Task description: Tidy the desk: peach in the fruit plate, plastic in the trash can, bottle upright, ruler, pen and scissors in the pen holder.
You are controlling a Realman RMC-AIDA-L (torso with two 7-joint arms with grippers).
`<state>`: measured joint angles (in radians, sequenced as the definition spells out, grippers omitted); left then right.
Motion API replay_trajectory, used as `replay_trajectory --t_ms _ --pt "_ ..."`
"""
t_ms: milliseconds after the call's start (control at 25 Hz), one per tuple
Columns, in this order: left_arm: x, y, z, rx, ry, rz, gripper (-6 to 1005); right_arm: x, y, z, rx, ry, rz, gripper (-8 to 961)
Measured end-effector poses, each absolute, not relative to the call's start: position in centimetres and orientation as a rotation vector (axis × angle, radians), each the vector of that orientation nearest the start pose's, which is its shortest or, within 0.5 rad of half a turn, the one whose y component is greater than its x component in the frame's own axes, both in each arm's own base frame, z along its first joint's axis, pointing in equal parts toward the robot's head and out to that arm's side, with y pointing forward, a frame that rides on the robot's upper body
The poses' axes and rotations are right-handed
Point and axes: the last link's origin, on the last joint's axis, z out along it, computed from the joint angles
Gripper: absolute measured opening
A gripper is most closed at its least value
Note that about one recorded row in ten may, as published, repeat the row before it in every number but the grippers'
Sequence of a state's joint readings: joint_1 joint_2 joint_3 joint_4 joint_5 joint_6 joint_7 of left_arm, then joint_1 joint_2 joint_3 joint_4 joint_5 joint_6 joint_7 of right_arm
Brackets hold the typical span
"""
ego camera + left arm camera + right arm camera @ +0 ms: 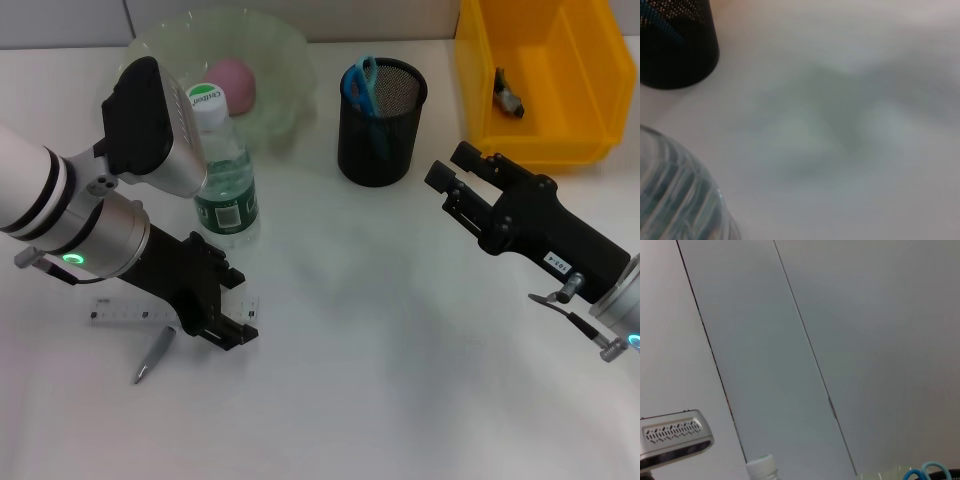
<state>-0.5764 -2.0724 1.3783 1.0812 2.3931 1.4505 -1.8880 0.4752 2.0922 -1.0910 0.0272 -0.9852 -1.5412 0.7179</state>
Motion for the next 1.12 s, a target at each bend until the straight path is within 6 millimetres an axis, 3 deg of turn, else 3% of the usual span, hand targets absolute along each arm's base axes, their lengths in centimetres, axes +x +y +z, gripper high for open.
replay_trajectory --t_ms 200,440,680,1120 --pt "-21.8 34.2 -3.6 -2.985 -0.337 0.437 751 27.7 28.2 -5.8 -2.172 0.687 1.180 484" --pt "-21.9 34.4 -3.9 -2.984 -0.345 0.460 605 27.5 28.4 -5.8 -2.176 0.681 1.183 484" --pt "-22.0 34.6 -3.9 -2.984 -0.337 0.478 398 27.4 28.6 -5.8 -2.175 0.675 1.187 485" --pt "-21.5 34.8 -3.7 -2.983 -0.317 0.470 396 27.3 29.0 -5.7 -2.169 0.673 1.180 484"
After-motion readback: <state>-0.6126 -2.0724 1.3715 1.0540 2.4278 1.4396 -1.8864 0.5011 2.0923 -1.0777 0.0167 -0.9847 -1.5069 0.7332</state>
